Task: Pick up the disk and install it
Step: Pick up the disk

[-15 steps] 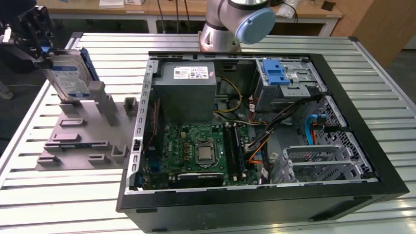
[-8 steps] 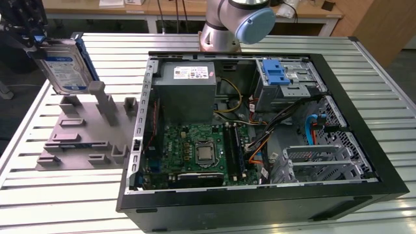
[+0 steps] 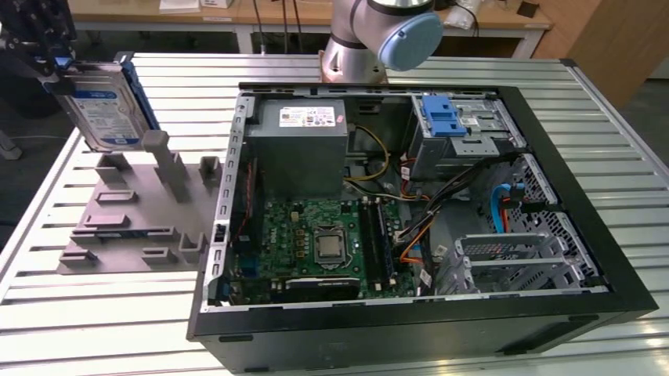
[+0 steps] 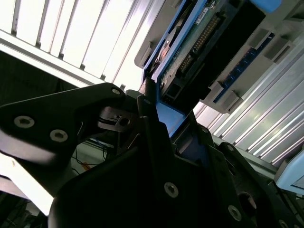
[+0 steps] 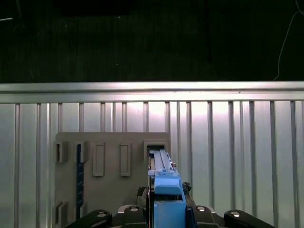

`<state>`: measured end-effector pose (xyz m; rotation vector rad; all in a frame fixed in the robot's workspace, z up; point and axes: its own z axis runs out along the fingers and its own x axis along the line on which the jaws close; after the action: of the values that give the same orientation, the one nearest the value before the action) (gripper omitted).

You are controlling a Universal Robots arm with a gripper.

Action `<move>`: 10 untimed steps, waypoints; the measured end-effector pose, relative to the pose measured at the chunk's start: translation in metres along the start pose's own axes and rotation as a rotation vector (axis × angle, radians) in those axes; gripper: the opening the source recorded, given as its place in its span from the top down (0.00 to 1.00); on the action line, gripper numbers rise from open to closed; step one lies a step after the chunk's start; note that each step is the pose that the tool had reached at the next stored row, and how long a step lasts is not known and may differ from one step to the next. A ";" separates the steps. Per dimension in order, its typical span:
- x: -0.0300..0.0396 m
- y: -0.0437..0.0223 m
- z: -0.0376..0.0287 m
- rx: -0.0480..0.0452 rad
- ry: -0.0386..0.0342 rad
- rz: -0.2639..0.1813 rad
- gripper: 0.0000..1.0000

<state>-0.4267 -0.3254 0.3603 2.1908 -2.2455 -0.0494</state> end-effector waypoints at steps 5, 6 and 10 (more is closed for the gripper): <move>0.0000 0.0000 -0.0011 0.0000 -0.0003 0.000 0.64; 0.0000 0.0000 -0.0013 0.0002 -0.0003 0.000 0.64; 0.0000 0.0001 -0.0026 0.0000 -0.0002 0.000 0.64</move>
<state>-0.4267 -0.3255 0.3629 2.1910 -2.2455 -0.0497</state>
